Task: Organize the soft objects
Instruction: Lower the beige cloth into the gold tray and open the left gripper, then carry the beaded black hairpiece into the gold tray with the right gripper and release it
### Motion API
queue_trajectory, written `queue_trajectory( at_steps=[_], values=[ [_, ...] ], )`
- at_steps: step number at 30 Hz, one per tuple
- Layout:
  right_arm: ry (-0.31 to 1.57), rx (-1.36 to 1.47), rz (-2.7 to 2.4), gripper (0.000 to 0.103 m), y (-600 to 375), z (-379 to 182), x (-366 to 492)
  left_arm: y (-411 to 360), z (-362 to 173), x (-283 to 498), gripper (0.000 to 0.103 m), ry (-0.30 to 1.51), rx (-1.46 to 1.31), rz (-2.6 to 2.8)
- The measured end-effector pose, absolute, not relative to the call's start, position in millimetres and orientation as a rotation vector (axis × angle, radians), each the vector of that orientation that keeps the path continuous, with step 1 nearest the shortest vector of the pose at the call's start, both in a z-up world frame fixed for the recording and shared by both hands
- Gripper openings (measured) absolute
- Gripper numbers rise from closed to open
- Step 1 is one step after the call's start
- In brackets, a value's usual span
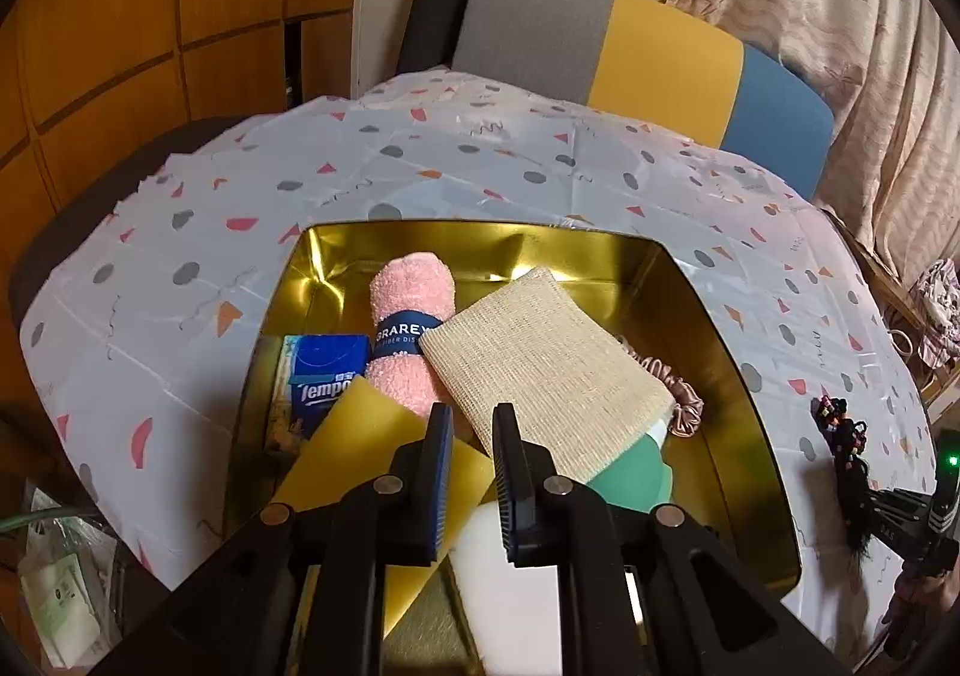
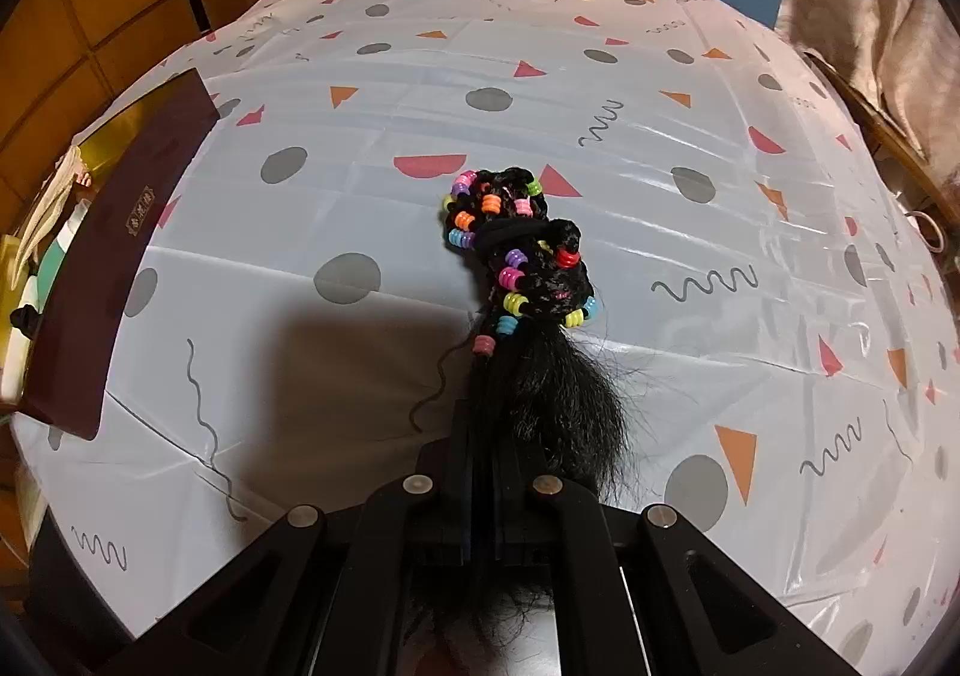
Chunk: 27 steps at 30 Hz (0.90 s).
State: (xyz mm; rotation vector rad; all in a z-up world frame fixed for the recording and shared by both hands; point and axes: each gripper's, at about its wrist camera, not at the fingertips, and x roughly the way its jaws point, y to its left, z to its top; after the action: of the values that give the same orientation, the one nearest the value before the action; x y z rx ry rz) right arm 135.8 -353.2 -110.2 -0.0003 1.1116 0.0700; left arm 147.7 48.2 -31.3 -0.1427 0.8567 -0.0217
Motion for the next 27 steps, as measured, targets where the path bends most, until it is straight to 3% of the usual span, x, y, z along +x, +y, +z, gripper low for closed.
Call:
queue_trajectory(
  at_steps=[9, 15, 27],
  values=[
    [1.104, 0.004, 0.052, 0.005, -342.3, -108.4, 128.0, 55.1, -19.1, 121.6, 0.016, 0.823, -0.179, -0.049],
    [1.089, 0.164, 0.099, 0.004, -339.8, -96.8, 122.5, 61.7, -15.3, 103.6, 0.02, 0.813, -0.187, -0.061],
    [0.855, 0.125, 0.361, 0.004, -229.3, -4.3, 118.3, 95.9, -18.2, 79.1, 0.027, 0.825, -0.245, 0.002]
  ],
)
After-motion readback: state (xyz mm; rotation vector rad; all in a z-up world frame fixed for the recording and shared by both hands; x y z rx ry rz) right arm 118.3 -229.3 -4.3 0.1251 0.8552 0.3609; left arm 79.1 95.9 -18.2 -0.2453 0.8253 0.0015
